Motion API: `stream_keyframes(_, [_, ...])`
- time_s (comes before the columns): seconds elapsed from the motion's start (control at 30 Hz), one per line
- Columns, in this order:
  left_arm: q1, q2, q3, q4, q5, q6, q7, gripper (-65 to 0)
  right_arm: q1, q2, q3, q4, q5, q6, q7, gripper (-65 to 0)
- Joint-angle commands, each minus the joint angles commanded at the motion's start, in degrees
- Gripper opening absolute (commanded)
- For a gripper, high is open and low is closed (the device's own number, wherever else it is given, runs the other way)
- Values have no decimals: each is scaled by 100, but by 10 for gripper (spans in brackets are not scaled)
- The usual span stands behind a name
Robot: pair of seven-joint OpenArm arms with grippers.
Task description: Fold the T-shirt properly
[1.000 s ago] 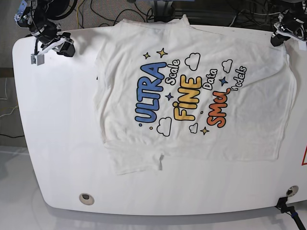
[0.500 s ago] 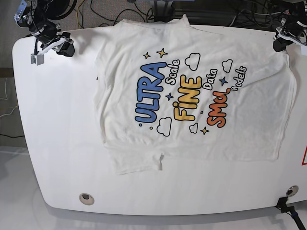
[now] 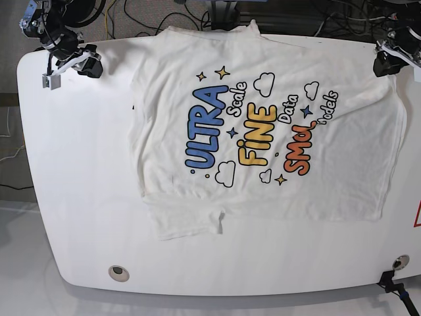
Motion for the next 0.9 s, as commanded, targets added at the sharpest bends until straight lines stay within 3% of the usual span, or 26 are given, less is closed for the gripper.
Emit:
stream_keyframes(0.13, [0, -9, 26, 9, 70, 9, 0, -401, 0, 0, 0, 0, 0, 0, 0, -451])
stream_keyframes(0.3, [-105, 0, 176, 0, 730, 0, 0, -398, 0, 0, 0, 0, 0, 0, 0, -451])
stream_keyframes(0.47, [-290, 0, 369, -9, 923, 0, 0, -398, 9, 0, -141, 0, 0, 0, 0, -451])
stream_keyframes(0.9, [-334, 9, -448, -18, 1635, -9, -9, -398, 9, 0, -185, 0, 0, 0, 0, -451])
